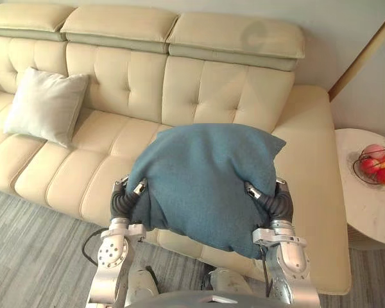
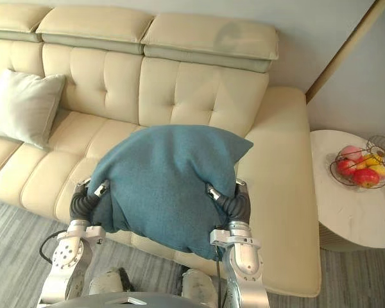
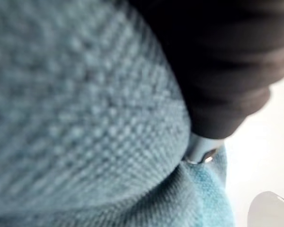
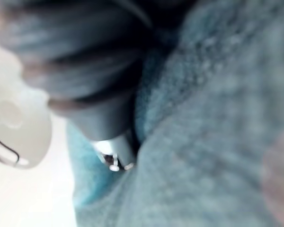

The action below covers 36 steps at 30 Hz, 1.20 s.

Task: Pick up cushions and gather them together orderly.

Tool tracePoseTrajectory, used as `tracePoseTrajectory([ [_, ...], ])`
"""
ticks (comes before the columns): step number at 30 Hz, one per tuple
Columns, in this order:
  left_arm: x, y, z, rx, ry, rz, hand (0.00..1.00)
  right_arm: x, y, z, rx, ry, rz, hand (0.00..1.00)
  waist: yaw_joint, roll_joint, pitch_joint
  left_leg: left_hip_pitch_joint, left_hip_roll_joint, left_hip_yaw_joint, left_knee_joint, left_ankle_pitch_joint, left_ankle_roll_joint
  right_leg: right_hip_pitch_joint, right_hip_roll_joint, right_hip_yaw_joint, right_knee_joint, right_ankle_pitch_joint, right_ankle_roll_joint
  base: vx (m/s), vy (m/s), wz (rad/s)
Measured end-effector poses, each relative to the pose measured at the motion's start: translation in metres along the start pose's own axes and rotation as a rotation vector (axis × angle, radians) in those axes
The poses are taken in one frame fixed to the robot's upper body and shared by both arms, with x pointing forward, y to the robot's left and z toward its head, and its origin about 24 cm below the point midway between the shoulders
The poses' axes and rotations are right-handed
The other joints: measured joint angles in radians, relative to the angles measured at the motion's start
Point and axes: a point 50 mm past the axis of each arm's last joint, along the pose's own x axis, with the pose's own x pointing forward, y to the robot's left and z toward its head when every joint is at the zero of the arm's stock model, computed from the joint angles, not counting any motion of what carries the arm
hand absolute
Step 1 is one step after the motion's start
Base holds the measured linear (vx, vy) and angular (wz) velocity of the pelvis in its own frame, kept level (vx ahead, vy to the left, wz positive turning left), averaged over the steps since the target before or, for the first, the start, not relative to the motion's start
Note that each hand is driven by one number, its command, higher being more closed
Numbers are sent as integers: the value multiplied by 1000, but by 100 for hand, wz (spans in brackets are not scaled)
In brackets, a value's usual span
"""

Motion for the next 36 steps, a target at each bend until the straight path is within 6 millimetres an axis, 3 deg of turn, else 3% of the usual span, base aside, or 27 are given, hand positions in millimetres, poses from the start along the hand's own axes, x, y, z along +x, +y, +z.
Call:
tracePoseTrajectory([
  [1,-2,0,-2,-3,8,6,100,0,0,0,-4,0,4,100,16,7,-4,9,-19,-60,-105,18,-24,-13,-1,40,9,-1,26,174,466,-124],
  [2,-5,0,-4,-11,22,13,100,0,-1,0,-22,1,17,100,20,48,-28,12,-19,-118,-234,164,-12,-45,14,82,35,0,72,129,359,-115],
  [3,-5,1,-5,-11,26,17,100,2,-1,-1,-27,6,24,100,20,51,-30,14,-15,-126,-233,167,-110,-54,17,101,41,-2,86,188,433,-96],
  [6,-5,9,-6,19,33,18,100,3,5,-10,-9,34,15,100,10,-27,-34,40,-71,-39,-241,148,-81,-58,-38,184,-27,52,129,118,332,-63],
  [7,-6,11,-7,19,40,19,100,4,7,-10,-6,35,19,100,10,-34,-37,42,-75,-24,-237,142,-70,-58,-42,199,-48,70,135,25,197,-55],
  [9,-7,14,-8,27,46,20,100,7,10,-16,-29,51,32,100,9,-41,-41,45,-84,-4,-240,133,-57,-53,-45,222,-105,123,135,-7,153,-45],
  [17,-11,19,-28,50,142,11,100,9,9,-40,-61,148,42,100,9,-45,-42,42,-101,16,-268,132,-57,-56,-51,265,-192,169,148,-63,22,-19],
  [20,-3,19,-23,84,115,-4,100,16,11,-43,-104,153,54,100,2,-46,-41,20,-102,16,-266,133,-57,-78,-50,274,-205,178,143,-108,-1,-9],
  [25,52,2,26,202,-134,23,100,74,32,-12,-195,-33,84,100,6,-35,7,-133,-98,8,-188,150,-38,-194,-49,288,-205,253,167,-129,23,-3],
  [27,82,-8,59,235,-271,67,100,105,46,16,-208,-160,42,100,11,-34,66,-181,-103,1,-181,170,-27,-235,-53,289,-198,275,166,-180,27,10],
  [31,113,-18,108,288,-450,119,100,135,63,61,-202,-332,-34,100,26,-33,117,-257,-106,-14,-188,204,-24,-313,-53,285,-176,289,166,-182,-8,12],
  [32,122,-21,125,299,-503,130,100,145,67,77,-188,-382,-56,100,30,-33,137,-275,-107,-17,-193,216,-25,-334,-53,283,-169,291,163,-134,-32,13],
  [33,134,-26,154,312,-590,149,100,157,70,107,-189,-466,-106,100,37,-32,162,-305,-114,-23,-214,244,-26,-375,-55,281,-156,296,159,-108,-27,16],
  [35,144,-35,186,309,-674,166,100,170,74,138,-168,-542,-159,100,36,-30,192,-327,-127,-36,-247,285,-24,-405,-62,267,-153,311,162,-108,-37,30],
  [36,149,-44,221,291,-763,182,100,179,76,169,-137,-613,-207,100,38,-30,215,-351,-136,-49,-291,326,-26,-441,-65,256,-154,322,163,-130,-52,37],
])
